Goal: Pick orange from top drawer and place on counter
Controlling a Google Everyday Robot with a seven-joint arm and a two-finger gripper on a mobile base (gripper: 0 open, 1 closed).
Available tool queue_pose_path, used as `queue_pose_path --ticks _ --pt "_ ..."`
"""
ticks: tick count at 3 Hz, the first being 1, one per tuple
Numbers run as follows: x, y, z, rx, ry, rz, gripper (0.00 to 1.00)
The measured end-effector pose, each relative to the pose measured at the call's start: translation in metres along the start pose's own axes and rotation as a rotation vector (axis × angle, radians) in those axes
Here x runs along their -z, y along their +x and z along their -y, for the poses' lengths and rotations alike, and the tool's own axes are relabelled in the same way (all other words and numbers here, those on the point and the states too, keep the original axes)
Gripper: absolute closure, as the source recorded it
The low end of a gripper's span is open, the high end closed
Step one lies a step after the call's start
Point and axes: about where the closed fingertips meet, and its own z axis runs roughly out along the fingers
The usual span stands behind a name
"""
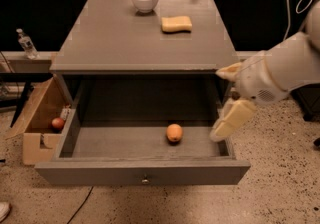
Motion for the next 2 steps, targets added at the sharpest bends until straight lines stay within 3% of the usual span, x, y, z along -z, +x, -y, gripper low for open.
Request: queue_pose_path --ticks 1,2 --pt "-0.0532 0.0006 -0.0098 0.015 -0.067 0.059 0.0" --pt "-0.0532 0.0006 -0.0098 0.015 -0.067 0.059 0.0"
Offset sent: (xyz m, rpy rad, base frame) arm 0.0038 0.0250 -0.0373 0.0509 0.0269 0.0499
